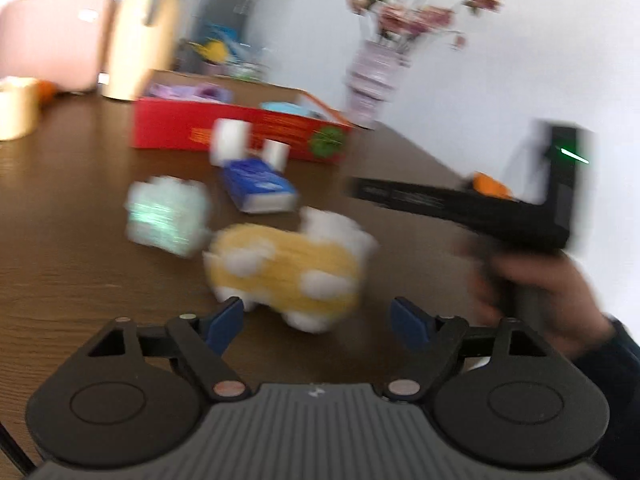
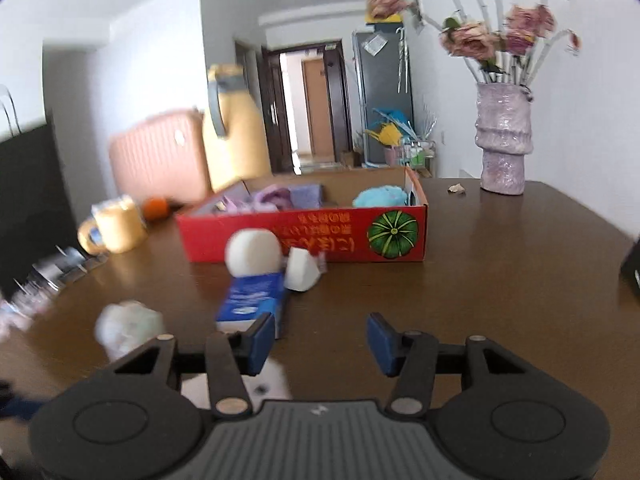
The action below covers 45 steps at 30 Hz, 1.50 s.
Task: Organize soft objects
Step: 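Grasp the plush sheep with the right gripper while the left gripper grasps it too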
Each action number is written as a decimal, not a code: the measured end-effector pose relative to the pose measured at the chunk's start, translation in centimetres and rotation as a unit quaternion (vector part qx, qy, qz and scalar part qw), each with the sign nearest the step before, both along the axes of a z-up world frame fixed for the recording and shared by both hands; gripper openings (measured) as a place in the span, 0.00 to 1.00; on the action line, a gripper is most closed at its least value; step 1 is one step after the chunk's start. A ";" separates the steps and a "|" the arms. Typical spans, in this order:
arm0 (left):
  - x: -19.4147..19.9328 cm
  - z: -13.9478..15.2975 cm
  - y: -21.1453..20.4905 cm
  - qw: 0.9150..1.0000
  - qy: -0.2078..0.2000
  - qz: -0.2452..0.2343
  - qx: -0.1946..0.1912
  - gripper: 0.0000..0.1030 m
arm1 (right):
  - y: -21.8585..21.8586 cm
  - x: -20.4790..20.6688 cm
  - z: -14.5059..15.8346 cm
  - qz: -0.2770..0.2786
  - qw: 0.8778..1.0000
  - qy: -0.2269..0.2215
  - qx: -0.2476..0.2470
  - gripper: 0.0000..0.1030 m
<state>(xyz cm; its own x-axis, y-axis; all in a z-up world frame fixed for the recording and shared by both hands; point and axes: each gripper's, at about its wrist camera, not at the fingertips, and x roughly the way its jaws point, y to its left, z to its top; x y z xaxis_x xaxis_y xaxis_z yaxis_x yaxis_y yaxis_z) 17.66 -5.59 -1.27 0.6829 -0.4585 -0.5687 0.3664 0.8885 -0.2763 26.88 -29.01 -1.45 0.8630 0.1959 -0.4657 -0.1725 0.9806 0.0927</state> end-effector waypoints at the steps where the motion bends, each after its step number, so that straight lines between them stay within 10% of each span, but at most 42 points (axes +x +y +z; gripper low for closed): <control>1: -0.1 -0.2 -0.5 1.000 0.004 -0.020 -0.009 0.81 | 0.4 0.9 -0.3 0.007 1.000 0.006 -0.008 0.48; 9: 1.4 -1.7 -0.4 0.999 0.013 -0.021 -0.023 0.85 | 0.5 -1.3 -1.8 0.055 0.996 0.042 0.057 0.48; 22: 2.7 -1.3 5.9 0.988 -0.008 0.155 -0.012 0.82 | 5.9 -7.7 -1.5 0.187 0.979 0.057 0.060 0.47; 31: 1.1 -1.0 3.7 0.995 -0.008 0.095 -0.027 0.84 | 0.2 -4.7 0.7 0.052 0.993 0.010 0.104 0.51; 36: 1.3 -1.9 0.1 0.998 -0.013 0.056 -0.007 0.58 | 0.8 -3.4 -0.5 0.053 0.991 0.041 0.118 0.51; 45: 1.0 -2.3 1.3 0.999 -0.017 0.019 0.023 0.65 | 1.7 -2.8 -2.2 0.088 0.985 0.061 0.138 0.55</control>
<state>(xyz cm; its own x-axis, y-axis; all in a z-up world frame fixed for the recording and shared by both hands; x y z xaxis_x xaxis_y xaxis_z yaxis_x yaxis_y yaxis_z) 18.63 -4.31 -3.55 0.7184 -0.4056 -0.5651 0.3409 0.9134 -0.2224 24.04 -27.27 -3.67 0.7458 0.4708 -0.4713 -0.3090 0.8713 0.3813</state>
